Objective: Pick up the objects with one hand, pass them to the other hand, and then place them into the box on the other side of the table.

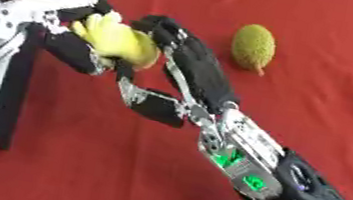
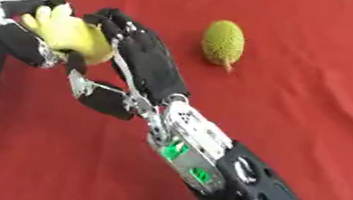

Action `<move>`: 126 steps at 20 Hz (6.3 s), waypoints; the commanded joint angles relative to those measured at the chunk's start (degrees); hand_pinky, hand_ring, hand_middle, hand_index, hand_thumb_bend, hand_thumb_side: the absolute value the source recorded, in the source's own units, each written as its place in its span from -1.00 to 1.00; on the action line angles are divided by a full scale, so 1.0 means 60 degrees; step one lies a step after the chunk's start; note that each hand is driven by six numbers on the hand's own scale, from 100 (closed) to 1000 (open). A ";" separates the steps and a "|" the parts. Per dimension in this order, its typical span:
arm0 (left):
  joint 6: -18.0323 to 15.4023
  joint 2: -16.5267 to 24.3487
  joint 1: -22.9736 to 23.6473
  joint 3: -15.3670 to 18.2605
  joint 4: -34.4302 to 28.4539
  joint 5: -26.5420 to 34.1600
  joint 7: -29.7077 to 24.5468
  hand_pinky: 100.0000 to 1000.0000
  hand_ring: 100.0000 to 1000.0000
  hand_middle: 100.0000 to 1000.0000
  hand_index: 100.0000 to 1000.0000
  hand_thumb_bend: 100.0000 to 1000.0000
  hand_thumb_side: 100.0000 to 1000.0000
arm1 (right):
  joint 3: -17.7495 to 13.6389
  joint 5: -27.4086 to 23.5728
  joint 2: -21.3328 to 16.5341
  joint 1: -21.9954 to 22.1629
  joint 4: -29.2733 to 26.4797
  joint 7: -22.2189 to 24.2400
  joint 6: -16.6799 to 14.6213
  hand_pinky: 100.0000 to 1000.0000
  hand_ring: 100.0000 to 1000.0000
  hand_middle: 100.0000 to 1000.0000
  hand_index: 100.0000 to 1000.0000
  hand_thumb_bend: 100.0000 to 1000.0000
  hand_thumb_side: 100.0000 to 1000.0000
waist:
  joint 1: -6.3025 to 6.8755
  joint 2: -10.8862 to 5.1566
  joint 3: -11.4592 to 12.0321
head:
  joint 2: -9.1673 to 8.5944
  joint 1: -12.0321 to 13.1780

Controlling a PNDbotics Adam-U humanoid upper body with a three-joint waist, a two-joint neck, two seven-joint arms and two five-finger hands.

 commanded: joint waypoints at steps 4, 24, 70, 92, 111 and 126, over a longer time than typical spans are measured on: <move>0.0058 0.0531 0.0112 0.0449 -0.0162 -0.0279 0.0068 0.36 -0.15 -0.55 -0.46 -1.00 -1.00 | -0.0038 0.0097 -0.0126 -0.0067 -0.0320 0.0112 -0.0010 0.52 0.60 0.70 0.77 -1.00 0.21 | -0.0025 -0.0221 0.0022 | -0.0116 0.0035; 0.0335 0.2173 0.2206 0.2692 -0.0460 0.0593 0.2128 0.38 -0.18 -0.56 -0.46 -1.00 -1.00 | -0.0434 -0.0460 -0.0729 0.0028 -0.0616 -0.0382 0.0223 0.51 0.57 0.67 0.73 -1.00 -0.20 | -0.0129 -0.0191 0.0106 | -0.0089 0.1011; 0.0370 0.2588 0.4341 0.4917 0.0457 0.0487 0.4177 0.78 0.43 0.29 0.52 0.14 -0.14 | -0.2010 -0.1229 -0.2281 0.0785 -0.1364 -0.1478 0.1104 0.51 0.56 0.66 0.71 -1.00 -0.23 | -0.0449 -0.0021 0.0033 | -0.0233 0.1501; -0.2363 0.1282 0.4269 0.5012 -0.1113 0.3950 0.6572 0.77 0.39 0.40 0.51 0.03 0.25 | -0.2928 -0.4100 -0.3645 -0.1396 0.1807 0.1327 0.2203 0.64 0.74 0.82 0.80 -1.00 -0.10 | -0.0464 -0.0063 0.0047 | -0.0340 -0.0394; -0.2137 0.0652 0.4464 0.5200 -0.1633 0.4606 0.6917 0.78 0.40 0.39 0.49 0.04 0.18 | -0.2954 -0.3820 -0.3724 -0.2967 0.6549 0.4296 0.0428 0.70 0.77 0.86 0.85 -0.70 -0.85 | -0.0559 -0.0070 0.0087 | -0.0430 -0.0580; -0.1829 0.0650 0.4560 0.5233 -0.1583 0.4348 0.6765 0.78 0.40 0.38 0.48 0.01 0.14 | -0.4487 -0.4289 -0.4102 -0.3454 0.6328 0.6795 0.0214 0.63 0.72 0.84 0.86 -0.85 -0.14 | -0.0559 -0.0006 -0.0013 | -0.0377 -0.0515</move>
